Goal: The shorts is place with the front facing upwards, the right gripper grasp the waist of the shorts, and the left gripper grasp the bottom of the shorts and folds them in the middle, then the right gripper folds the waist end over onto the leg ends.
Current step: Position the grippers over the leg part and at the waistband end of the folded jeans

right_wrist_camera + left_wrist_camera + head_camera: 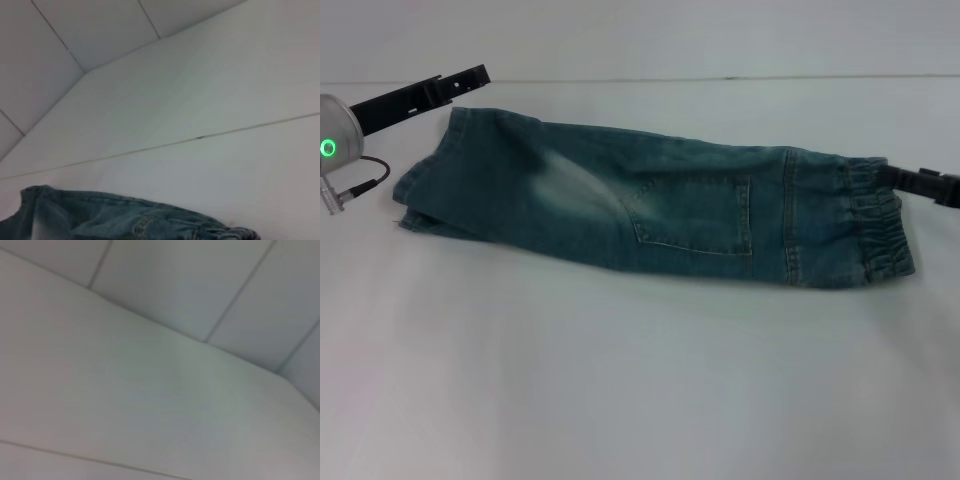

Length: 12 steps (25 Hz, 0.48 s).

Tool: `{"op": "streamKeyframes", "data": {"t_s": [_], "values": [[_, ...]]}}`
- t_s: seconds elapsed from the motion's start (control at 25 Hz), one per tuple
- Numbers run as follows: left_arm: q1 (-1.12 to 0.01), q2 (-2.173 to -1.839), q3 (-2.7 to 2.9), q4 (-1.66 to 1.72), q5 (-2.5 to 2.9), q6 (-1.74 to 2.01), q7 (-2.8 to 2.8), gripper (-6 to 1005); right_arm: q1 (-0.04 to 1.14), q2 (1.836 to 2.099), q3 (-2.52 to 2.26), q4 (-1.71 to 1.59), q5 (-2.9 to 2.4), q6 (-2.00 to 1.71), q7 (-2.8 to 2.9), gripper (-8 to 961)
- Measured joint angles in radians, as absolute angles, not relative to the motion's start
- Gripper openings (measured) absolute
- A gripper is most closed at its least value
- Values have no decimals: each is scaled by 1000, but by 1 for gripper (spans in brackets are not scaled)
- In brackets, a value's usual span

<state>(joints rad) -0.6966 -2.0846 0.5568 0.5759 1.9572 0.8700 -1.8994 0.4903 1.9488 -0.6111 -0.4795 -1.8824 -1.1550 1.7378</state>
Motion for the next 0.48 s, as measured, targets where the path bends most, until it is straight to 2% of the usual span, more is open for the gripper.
{"op": "streamKeyframes", "data": {"t_s": [0.48], "values": [[-647, -2092, 561, 632, 1957, 1250, -1709, 937, 490, 1876, -615, -720, -2066, -1406, 2145, 937]]}}
